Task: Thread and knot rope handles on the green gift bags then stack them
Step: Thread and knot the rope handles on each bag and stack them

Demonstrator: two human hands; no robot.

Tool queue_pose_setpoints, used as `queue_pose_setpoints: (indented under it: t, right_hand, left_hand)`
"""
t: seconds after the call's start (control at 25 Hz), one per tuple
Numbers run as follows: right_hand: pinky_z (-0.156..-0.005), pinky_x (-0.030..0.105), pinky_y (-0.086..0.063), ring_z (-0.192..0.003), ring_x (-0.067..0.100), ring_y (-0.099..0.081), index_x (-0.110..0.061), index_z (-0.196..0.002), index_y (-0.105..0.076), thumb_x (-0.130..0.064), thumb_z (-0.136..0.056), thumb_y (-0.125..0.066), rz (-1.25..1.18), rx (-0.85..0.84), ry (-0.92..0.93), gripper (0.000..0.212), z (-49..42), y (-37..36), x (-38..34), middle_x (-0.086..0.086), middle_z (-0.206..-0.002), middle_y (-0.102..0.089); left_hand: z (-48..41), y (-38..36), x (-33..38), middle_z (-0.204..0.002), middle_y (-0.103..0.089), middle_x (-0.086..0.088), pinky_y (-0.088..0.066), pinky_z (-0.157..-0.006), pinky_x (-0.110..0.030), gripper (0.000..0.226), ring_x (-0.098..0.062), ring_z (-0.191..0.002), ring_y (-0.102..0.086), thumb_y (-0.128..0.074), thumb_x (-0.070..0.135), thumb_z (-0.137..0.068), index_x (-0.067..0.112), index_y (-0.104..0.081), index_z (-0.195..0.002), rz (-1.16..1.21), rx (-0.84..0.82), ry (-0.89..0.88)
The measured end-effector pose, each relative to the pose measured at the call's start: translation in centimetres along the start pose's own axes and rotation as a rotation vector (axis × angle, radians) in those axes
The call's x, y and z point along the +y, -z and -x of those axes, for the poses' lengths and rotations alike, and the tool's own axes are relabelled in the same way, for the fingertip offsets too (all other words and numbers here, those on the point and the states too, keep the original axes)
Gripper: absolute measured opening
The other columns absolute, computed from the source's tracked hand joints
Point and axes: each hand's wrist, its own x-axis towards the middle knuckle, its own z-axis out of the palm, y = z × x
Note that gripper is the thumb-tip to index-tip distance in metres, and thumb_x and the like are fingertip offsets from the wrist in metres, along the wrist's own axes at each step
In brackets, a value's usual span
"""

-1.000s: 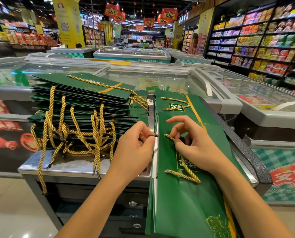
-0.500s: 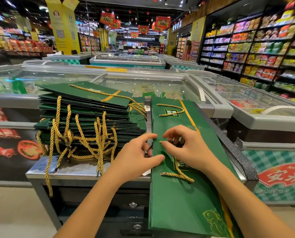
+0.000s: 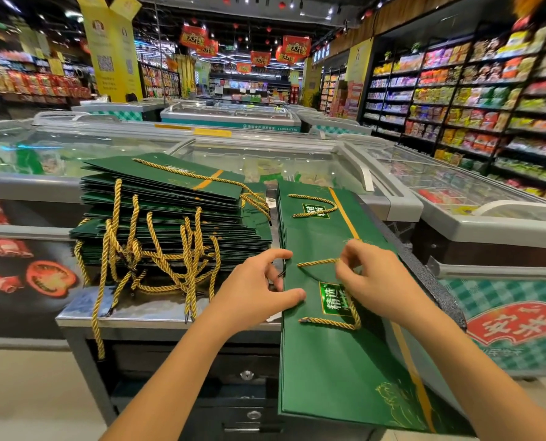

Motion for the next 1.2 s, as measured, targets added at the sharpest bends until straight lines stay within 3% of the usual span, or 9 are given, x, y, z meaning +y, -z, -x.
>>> queue_pose_setpoints:
  t: [0.08,0.32,0.44,0.56,0.64,0.72,0.84,1.08,1.2]
  right_hand:
    - [-0.069,0.037,-0.05,-0.069,0.018,-0.063,-0.018,-0.086,-0.054,-0.025,-0.1,-0.056,-0.116,0.085,-0.058,0.016,-0.2,0.3,0.4,-0.003,-0.074,-0.067]
    - [-0.086,0.05,-0.057,-0.082,0.017,-0.073,-0.023,-0.096,-0.06,-0.034,-0.099,-0.062,-0.401,0.122,-0.217,0.012,-0.8,0.5,1.1,0.001,-0.083,-0.076]
    - [-0.079,0.041,-0.056,-0.087,0.018,-0.066,-0.021,-0.095,-0.061,-0.06,-0.086,-0.068,-0.194,-0.006,-0.246,0.041,0.5,1.8,1.1,-0.001,-0.09,-0.069]
    - [-0.067,0.036,-0.042,-0.068,0.016,-0.056,-0.016,-0.077,-0.051,-0.088,-0.071,-0.055,0.16,-0.213,-0.252,0.072,2.5,1.8,0.2,-0.006,-0.071,-0.058]
    - [-0.072,0.037,-0.039,-0.063,0.016,-0.053,-0.02,-0.069,-0.051,-0.081,-0.077,-0.057,0.204,-0.273,-0.238,0.062,2.7,1.2,0.0,-0.005,-0.06,-0.053]
    - [-0.077,0.04,-0.041,-0.061,0.015,-0.05,-0.016,-0.067,-0.055,-0.061,-0.084,-0.065,0.07,-0.301,-0.237,0.049,2.4,1.0,0.4,-0.006,-0.055,-0.051]
    - [-0.072,0.039,-0.037,-0.058,0.014,-0.041,-0.016,-0.069,-0.056,-0.041,-0.087,-0.062,-0.108,-0.276,-0.26,0.032,2.1,1.0,0.9,-0.008,-0.051,-0.044]
    - [-0.083,0.04,-0.026,-0.057,0.016,-0.041,-0.022,-0.062,-0.045,-0.035,-0.096,-0.051,-0.236,-0.073,-0.319,0.037,2.7,-0.4,1.6,-0.011,-0.044,-0.037]
    - [-0.074,0.034,-0.032,-0.057,0.014,-0.04,-0.006,-0.069,-0.053,-0.033,-0.096,-0.052,-0.248,-0.027,-0.278,0.039,3.2,-0.4,2.2,-0.008,-0.053,-0.04]
  left_hand:
    - [0.0,0.0,0.0,-0.079,-0.063,0.008,-0.037,-0.061,-0.017,0.063,0.006,-0.055,-0.049,-0.078,0.041,-0.081,0.037,-0.051,-0.137,-0.001,0.003,-0.004]
    - [-0.1,0.0,0.1,-0.078,-0.064,0.008,-0.036,-0.061,-0.019,0.064,0.005,-0.053,-0.048,-0.079,0.04,-0.081,0.032,-0.051,-0.139,0.005,0.0,0.0]
    - [0.0,-0.1,0.1,-0.077,-0.063,0.009,-0.037,-0.06,-0.019,0.066,0.004,-0.051,-0.048,-0.079,0.039,-0.082,0.029,-0.05,-0.141,0.018,0.0,0.004]
    - [0.0,-0.2,0.2,-0.076,-0.062,0.01,-0.036,-0.058,-0.018,0.066,0.004,-0.051,-0.048,-0.079,0.038,-0.082,0.029,-0.05,-0.141,0.001,0.007,0.003]
    - [0.0,-0.2,0.1,-0.076,-0.061,0.01,-0.035,-0.058,-0.017,0.066,0.004,-0.051,-0.048,-0.078,0.038,-0.082,0.03,-0.05,-0.141,-0.018,0.012,-0.007]
    - [0.1,-0.3,0.2,-0.075,-0.061,0.009,-0.034,-0.057,-0.016,0.065,0.004,-0.051,-0.048,-0.078,0.037,-0.083,0.029,-0.05,-0.14,-0.021,0.011,-0.011]
    - [0.2,-0.3,0.1,-0.076,-0.061,0.009,-0.035,-0.058,-0.017,0.065,0.004,-0.052,-0.048,-0.078,0.036,-0.083,0.029,-0.049,-0.141,-0.027,0.016,-0.023]
    - [0.2,-0.2,-0.1,-0.081,-0.06,0.007,-0.04,-0.062,-0.021,0.067,0.001,-0.052,-0.047,-0.077,0.032,-0.085,0.026,-0.048,-0.145,-0.002,0.013,-0.036]
    - [0.3,-0.2,0.1,-0.082,-0.059,0.007,-0.049,-0.067,-0.031,0.067,0.0,-0.055,-0.048,-0.078,0.03,-0.085,0.027,-0.047,-0.145,0.012,0.024,-0.044]
